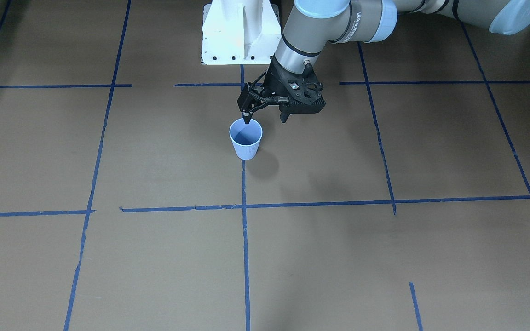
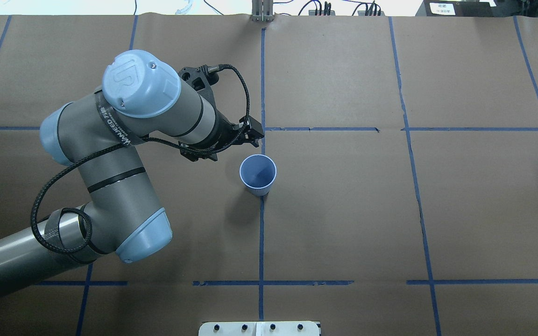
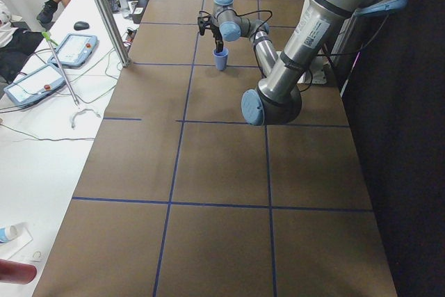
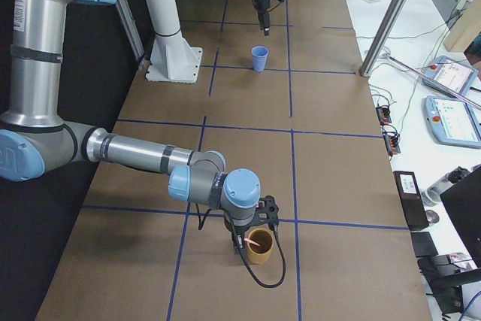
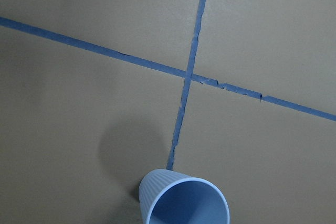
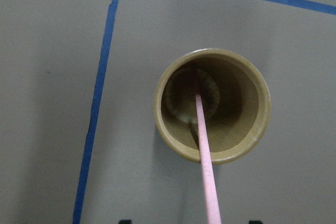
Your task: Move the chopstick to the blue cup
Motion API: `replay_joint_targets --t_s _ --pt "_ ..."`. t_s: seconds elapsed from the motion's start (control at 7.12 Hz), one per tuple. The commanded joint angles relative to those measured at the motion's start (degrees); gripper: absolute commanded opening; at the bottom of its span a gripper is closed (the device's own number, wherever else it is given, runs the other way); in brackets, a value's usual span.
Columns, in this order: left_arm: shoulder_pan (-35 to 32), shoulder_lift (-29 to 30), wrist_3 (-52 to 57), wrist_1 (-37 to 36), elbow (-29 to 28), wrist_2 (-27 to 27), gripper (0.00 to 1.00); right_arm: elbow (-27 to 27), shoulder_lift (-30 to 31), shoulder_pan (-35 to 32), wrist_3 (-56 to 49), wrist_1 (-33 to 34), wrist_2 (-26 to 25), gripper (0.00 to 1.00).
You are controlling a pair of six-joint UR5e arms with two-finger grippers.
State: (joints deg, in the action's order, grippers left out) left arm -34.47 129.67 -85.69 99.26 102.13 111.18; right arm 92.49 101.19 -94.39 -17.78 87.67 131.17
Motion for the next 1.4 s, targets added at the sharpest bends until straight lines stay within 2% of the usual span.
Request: replay_joint_targets --t_s 0.0,0.14,0.42,0.56,0.84,0.98,1.26 --pt "-0.07 -0.04 0.0 0.06 0.0 0.0 1.0 -0.47 3.13 -0.62 1.77 -9.58 -0.04 0.69" --pt "-0.07 -0.12 0.0 0.06 0.0 0.0 1.0 -0.47 3.14 -0.62 3.61 -10.06 -0.04 0.47" --pt "-0.07 -0.12 0.0 -0.03 0.0 0.0 1.0 -0.65 3.05 -1.93 3.63 -10.07 -0.13 0.16" --pt "-0.07 -0.12 0.0 0.06 0.09 -0.09 1.0 -0.65 3.05 -2.55 3.63 -10.07 -0.04 0.04" --pt "-0.07 -0.21 0.0 0.06 0.09 -0.09 1.0 1.01 2.88 -5.44 3.8 -10.24 0.05 0.0" --pt "-0.07 -0.12 0.0 0.06 0.09 -0.09 1.0 4.59 2.87 -6.5 4.06 -10.15 0.05 0.0" --pt "-0.07 -0.12 -0.09 0.06 0.09 -0.09 1.0 6.2 2.79 -7.73 4.15 -10.24 0.22 0.0"
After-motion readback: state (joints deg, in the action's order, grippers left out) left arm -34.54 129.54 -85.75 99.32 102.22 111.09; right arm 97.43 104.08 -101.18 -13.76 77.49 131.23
